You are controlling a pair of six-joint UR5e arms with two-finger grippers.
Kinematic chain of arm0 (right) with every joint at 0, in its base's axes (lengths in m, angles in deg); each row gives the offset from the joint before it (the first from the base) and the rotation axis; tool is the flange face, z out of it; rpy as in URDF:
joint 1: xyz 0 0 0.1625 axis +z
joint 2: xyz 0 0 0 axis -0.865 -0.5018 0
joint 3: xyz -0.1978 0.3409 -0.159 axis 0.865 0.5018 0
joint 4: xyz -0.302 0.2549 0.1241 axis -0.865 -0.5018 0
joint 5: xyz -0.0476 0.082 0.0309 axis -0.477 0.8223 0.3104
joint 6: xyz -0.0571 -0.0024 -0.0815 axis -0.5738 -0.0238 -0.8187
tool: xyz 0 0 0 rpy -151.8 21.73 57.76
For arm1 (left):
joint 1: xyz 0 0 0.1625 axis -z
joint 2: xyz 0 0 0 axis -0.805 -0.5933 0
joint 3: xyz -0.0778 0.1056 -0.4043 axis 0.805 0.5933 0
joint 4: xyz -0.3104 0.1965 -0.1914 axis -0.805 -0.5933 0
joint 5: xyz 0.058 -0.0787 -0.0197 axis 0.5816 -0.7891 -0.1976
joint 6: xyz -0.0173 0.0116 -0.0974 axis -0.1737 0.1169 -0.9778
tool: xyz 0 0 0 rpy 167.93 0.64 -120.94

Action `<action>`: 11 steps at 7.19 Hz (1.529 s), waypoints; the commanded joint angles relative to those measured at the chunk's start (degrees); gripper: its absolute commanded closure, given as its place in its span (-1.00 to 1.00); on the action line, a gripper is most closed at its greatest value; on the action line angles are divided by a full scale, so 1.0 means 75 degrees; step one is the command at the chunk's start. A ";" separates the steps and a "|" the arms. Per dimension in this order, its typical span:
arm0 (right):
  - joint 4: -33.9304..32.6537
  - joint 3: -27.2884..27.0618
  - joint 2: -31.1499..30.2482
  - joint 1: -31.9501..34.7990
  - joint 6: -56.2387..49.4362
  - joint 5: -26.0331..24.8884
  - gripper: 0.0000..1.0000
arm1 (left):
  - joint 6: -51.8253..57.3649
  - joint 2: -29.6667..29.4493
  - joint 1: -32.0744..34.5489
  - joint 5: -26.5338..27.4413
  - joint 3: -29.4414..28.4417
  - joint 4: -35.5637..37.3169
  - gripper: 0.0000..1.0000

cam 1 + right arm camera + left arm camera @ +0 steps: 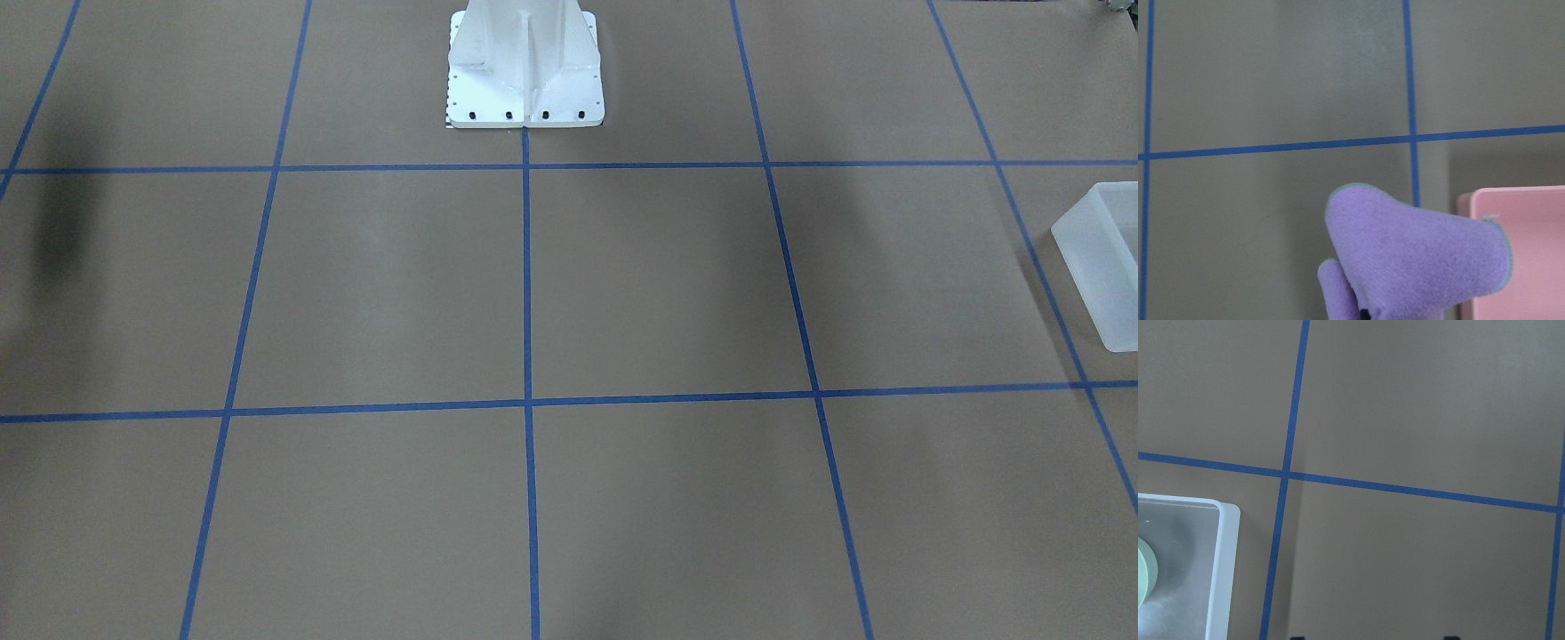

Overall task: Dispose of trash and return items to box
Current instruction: 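Lift the purple cloth with the right gripper and drop it into the pink bin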

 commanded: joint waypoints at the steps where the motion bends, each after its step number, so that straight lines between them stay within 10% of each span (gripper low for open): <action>1: -0.0953 0.0230 0.0059 0.0868 -0.2109 -0.1252 1.00 | 0.0008 0.0003 0.0000 0.0000 -0.0024 0.0000 -0.51; 5: -0.0161 0.2056 -0.0046 0.1092 -0.3601 -0.2119 1.00 | -0.0004 0.0003 0.0000 0.0000 -0.0001 -0.0011 -0.51; 6: 0.0157 0.2559 0.0022 0.1092 -0.3579 -0.2113 0.43 | -0.0004 0.0003 0.0000 0.0000 0.0022 -0.0011 -0.51; 7: 0.0555 0.2865 -0.0023 0.1092 -0.3509 -0.2055 -0.99 | -0.0004 0.0003 0.0000 0.0000 0.0034 -0.0011 -0.51; 10: 0.0805 0.2578 -0.0048 0.1081 -0.2789 -0.0474 -1.00 | 0.0019 0.0003 0.0000 0.0000 0.0162 -0.0035 -0.60; 11: 0.1095 0.2007 -0.0001 0.0697 -0.2051 -0.0426 -1.00 | 0.0031 0.0003 0.0000 0.0000 0.0302 -0.0035 -0.95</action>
